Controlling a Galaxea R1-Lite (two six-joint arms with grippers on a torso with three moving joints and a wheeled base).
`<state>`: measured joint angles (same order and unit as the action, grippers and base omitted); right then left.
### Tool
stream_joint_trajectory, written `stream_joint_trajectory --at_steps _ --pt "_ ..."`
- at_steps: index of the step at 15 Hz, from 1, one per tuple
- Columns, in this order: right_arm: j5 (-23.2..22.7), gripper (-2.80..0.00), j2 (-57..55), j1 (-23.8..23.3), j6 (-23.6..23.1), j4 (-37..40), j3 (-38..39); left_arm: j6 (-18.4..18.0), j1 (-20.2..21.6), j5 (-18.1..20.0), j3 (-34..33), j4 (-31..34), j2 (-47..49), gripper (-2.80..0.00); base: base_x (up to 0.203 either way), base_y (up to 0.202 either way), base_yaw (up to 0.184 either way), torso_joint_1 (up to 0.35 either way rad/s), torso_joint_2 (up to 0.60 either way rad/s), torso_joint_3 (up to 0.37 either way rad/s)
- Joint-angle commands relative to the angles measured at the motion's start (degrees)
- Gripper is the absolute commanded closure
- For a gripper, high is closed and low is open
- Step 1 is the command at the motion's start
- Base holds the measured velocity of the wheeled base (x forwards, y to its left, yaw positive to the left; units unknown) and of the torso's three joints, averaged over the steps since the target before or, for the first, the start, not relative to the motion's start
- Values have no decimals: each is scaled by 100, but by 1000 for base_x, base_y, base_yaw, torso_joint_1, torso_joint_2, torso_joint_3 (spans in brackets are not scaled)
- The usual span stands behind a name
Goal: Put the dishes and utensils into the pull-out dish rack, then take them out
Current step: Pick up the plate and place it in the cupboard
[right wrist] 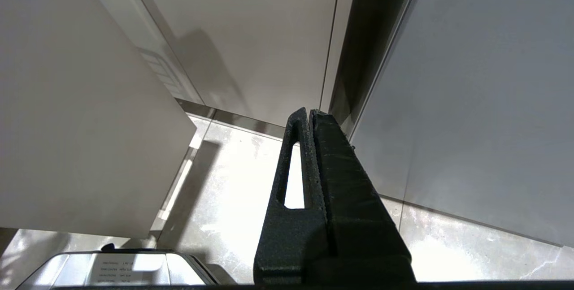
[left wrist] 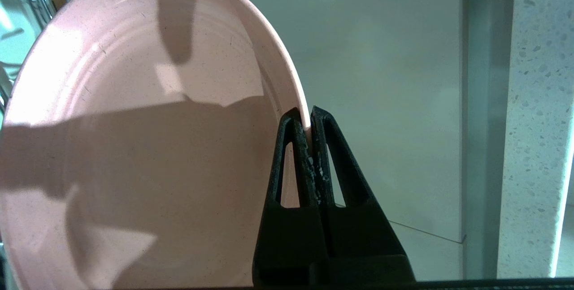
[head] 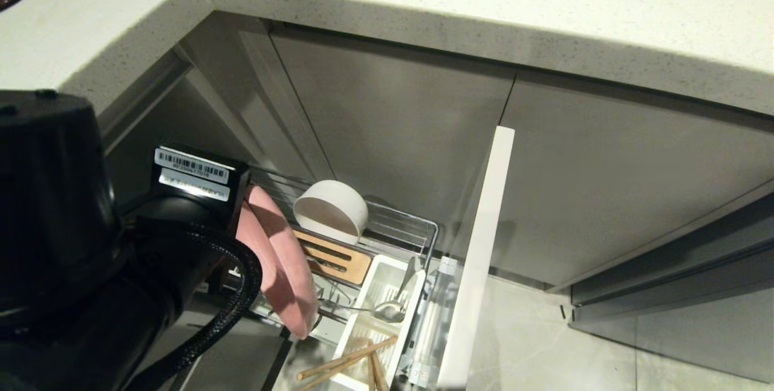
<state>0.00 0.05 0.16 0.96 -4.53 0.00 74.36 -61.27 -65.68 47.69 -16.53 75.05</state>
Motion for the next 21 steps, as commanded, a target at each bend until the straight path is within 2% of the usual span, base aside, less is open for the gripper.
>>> stream_joint_trajectory --at_steps 1,7,13,15,20,21 --pt "0 0 -5 2 0 -4 149 43 -11 -41 -140 -190 27 0 0 0 0 0 0 0" --pt "0 0 -5 2 0 -4 150 43 -8 -49 -634 -797 45 0 0 0 0 0 0 0" --pt "0 0 -5 2 0 -4 151 23 -8 -55 -696 -913 36 0 0 0 0 0 0 0" --pt "0 0 -5 2 0 -4 150 -293 -22 -85 -504 -1035 18 0 0 0 0 0 0 0" --pt "0 0 -5 2 0 -4 152 -1709 -25 -101 -518 -2796 7 0 0 0 0 0 0 0" --pt "0 0 -5 2 0 -4 149 -1845 -25 -88 -624 -2991 15 0 0 0 0 0 0 0"
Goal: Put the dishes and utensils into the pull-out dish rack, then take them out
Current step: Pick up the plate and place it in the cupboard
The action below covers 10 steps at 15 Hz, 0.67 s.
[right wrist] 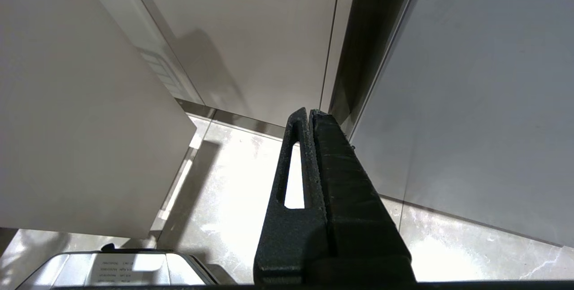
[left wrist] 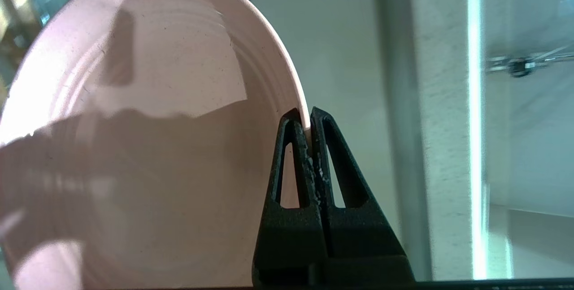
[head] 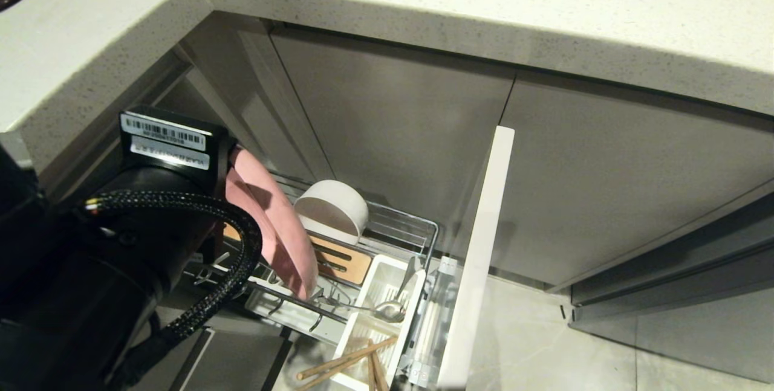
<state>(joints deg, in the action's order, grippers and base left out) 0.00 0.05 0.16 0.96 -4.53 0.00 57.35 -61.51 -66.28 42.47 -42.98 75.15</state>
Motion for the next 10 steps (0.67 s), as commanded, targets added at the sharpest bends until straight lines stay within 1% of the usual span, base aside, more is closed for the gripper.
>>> stream_joint_trajectory --at_steps 1,6,10 --pt "0 0 -5 2 0 -4 149 -149 -1 -33 -188 -372 8 0 0 0 0 0 0 0" --pt "0 0 -5 2 0 -4 149 169 -1 -51 -847 -438 -8 0 0 0 0 0 0 0" --pt "0 0 -5 2 0 -4 150 215 -10 -43 -1258 -928 -33 0 0 0 0 0 0 0"
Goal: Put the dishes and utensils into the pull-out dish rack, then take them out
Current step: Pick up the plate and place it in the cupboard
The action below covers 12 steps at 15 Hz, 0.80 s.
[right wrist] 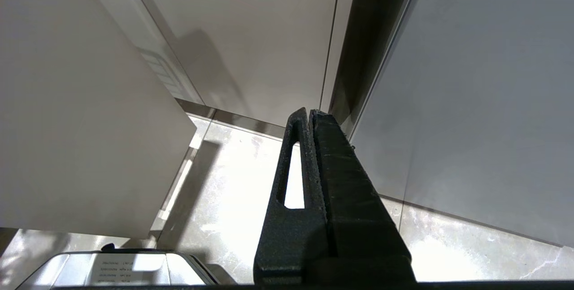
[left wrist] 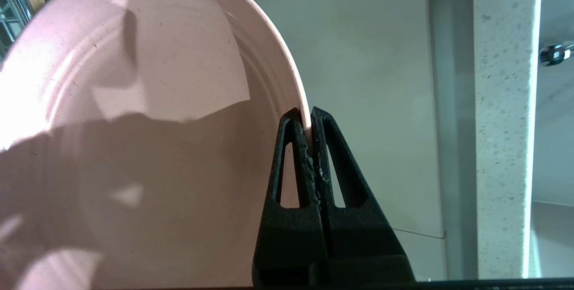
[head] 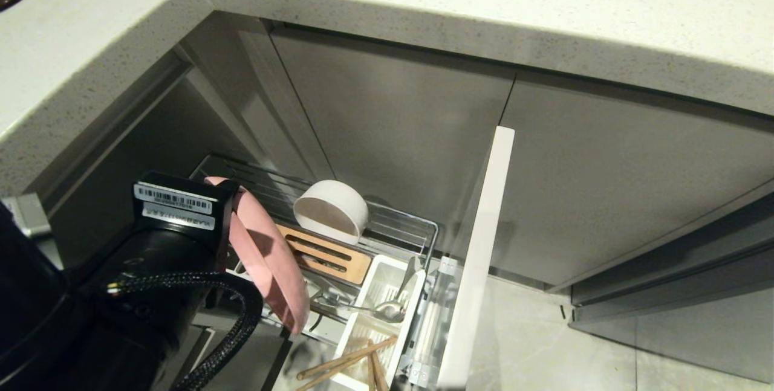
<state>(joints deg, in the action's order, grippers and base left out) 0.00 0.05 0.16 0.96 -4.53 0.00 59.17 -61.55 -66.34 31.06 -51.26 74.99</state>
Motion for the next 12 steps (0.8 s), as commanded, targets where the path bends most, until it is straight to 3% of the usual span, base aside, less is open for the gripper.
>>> stream_joint_trajectory --at_steps 1,5,12 --pt "0 0 -5 2 0 -4 150 33 -6 -37 -160 -145 -37 0 0 0 0 0 0 0" --pt "0 0 -5 2 0 -4 149 33 -6 -28 -302 -429 -81 0 0 0 0 0 0 0" --pt "0 0 -5 2 0 -4 149 -507 -32 -28 -253 -997 -178 0 0 0 0 0 0 0"
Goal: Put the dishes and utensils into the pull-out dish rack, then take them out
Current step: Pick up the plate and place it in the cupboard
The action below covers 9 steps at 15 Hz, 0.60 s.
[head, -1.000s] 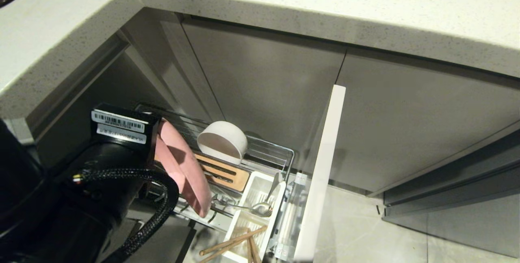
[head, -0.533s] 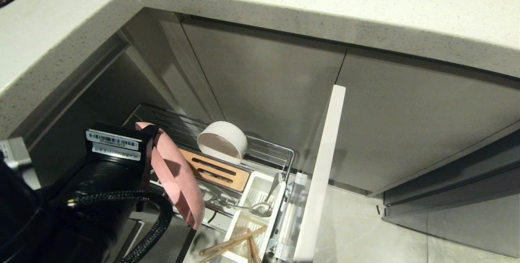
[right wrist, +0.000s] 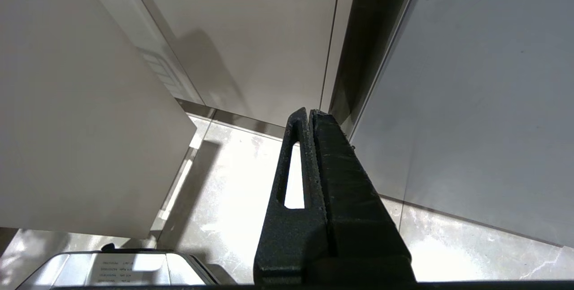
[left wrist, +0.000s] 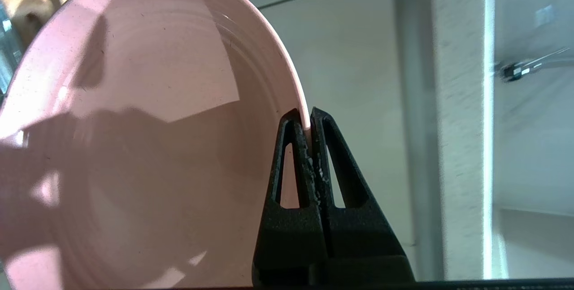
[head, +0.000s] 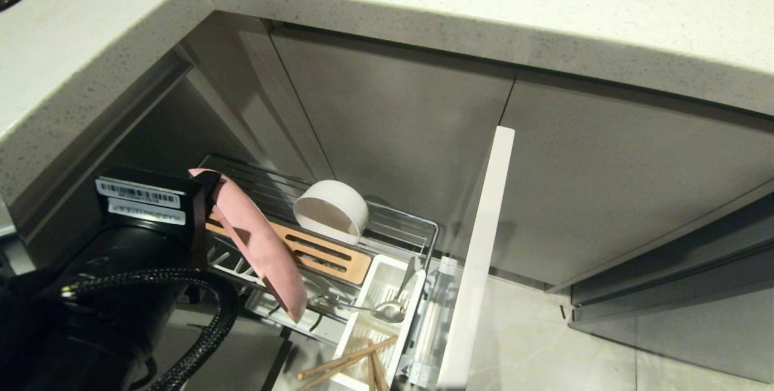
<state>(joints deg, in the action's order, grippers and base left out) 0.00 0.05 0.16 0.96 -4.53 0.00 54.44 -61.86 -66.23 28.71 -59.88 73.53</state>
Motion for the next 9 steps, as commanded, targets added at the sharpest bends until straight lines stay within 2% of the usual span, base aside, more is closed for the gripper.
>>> stream_joint_trajectory --at_steps 1,6,9 --pt "0 0 -5 2 0 -4 150 -94 -2 -39 -67 -297 -32 0 0 0 0 0 0 0" --pt "0 0 -5 2 0 -4 150 -53 -2 -30 -452 -619 -20 0 0 0 0 0 0 0" --pt "0 0 -5 2 0 -4 150 191 -2 -24 -559 -613 17 0 0 0 0 0 0 0"
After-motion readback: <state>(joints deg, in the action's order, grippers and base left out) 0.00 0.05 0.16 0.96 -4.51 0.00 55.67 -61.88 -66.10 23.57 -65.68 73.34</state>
